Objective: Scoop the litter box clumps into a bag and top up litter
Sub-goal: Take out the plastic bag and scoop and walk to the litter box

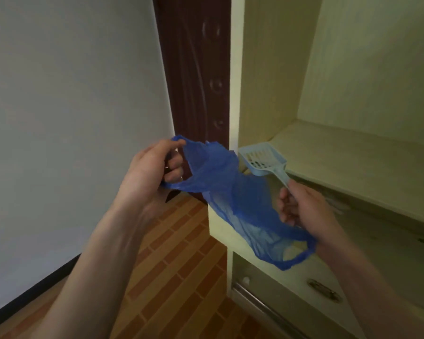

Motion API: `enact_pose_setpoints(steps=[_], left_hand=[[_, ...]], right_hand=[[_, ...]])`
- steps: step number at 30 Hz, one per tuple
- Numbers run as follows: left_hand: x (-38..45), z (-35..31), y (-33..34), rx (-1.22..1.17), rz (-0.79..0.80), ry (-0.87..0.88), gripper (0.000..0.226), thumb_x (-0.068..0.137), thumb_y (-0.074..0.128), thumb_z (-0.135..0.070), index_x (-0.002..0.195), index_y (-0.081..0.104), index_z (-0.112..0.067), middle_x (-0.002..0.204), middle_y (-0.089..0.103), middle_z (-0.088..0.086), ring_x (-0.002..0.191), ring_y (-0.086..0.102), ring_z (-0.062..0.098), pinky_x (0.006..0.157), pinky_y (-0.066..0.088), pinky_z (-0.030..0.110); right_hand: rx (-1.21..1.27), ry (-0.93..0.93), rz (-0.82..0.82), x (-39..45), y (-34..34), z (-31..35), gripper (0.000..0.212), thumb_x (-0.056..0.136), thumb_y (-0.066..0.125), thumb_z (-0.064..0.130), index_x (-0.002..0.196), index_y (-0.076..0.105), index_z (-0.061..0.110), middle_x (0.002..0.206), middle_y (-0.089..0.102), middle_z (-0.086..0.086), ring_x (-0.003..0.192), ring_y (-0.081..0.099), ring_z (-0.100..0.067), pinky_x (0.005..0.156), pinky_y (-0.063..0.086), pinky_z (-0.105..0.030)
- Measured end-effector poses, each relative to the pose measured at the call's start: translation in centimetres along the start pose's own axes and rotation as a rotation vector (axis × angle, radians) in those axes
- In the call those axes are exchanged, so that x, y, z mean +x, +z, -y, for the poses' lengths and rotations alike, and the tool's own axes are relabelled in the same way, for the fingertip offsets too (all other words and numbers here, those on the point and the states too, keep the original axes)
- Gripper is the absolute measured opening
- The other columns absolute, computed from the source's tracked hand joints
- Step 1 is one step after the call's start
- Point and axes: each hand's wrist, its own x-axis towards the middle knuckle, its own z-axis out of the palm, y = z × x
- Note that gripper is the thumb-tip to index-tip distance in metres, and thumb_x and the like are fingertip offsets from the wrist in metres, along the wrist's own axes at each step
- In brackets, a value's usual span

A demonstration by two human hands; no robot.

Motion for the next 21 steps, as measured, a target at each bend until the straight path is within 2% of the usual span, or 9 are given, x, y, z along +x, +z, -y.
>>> enact_pose_setpoints(steps=[4,7,10,14,18,21], left_hand=[[-1.3,0.1,-2.6,-0.067,-0.133,0.034,0.007,0.1,0.055,-0.012,0.106,0.051,-0.011,0.061,0.028,-0.005,0.044,0.024,0.008,0.042,0.021,0.02],[-1.8,0.4,-4.3,-0.093,-0.195,0.038,0.003,0.1,0.054,-0.013,0.103,0.054,-0.011,0.06,0.028,-0.005,0.045,0.023,0.009,0.041,0.023,0.02],[-2.0,0.3,-5.4,-0.129,-0.249,0.052,0.005,0.101,0.053,-0.013,0.098,0.057,-0.012,0.058,0.027,-0.006,0.044,0.023,0.009,0.04,0.022,0.02],[-2.1,0.2,-6.5,-0.171,-0.303,0.09,0.011,0.101,0.05,-0.013,0.093,0.057,-0.014,0.056,0.027,-0.007,0.043,0.022,0.009,0.041,0.021,0.02],[-2.2,0.8,-7.4,-0.187,-0.348,0.079,0.011,0.101,0.049,-0.011,0.091,0.05,-0.014,0.055,0.026,-0.006,0.042,0.021,0.009,0.039,0.019,0.02],[-2.0,2.1,-8.3,-0.149,-0.38,0.059,0.011,0.101,0.048,-0.01,0.091,0.054,-0.013,0.052,0.031,-0.007,0.039,0.023,0.008,0.037,0.019,0.02]], right_hand=[[-0.029,-0.044,0.049,-0.7,3.5,-1.0,0.037,0.108,0.041,0.029,0.079,0.056,0.011,0.065,0.065,-0.004,0.061,0.06,-0.018,0.063,0.043,-0.031],[-0.063,-0.053,0.012,-1.1,5.8,-2.2,0.041,0.109,0.04,0.03,0.077,0.056,0.01,0.082,0.076,0.0,0.089,0.068,-0.011,0.081,0.043,-0.027],[0.007,0.038,0.036,-1.8,7.2,-3.0,0.041,0.109,0.038,0.034,0.077,0.053,0.013,0.096,0.079,0.006,0.107,0.065,-0.009,0.091,0.044,-0.033],[0.202,0.211,0.152,-2.6,9.8,-2.9,0.037,0.108,0.039,0.039,0.079,0.05,0.019,0.106,0.078,0.005,0.109,0.066,-0.013,0.078,0.051,-0.037],[0.403,0.305,0.201,-2.7,14.0,-2.6,0.034,0.109,0.042,0.034,0.082,0.049,0.016,0.105,0.078,-0.005,0.105,0.069,-0.02,0.083,0.057,-0.037],[0.449,0.348,0.219,-2.1,17.4,-3.1,0.036,0.109,0.042,0.034,0.079,0.05,0.014,0.102,0.078,-0.01,0.102,0.072,-0.023,0.084,0.056,-0.035]])
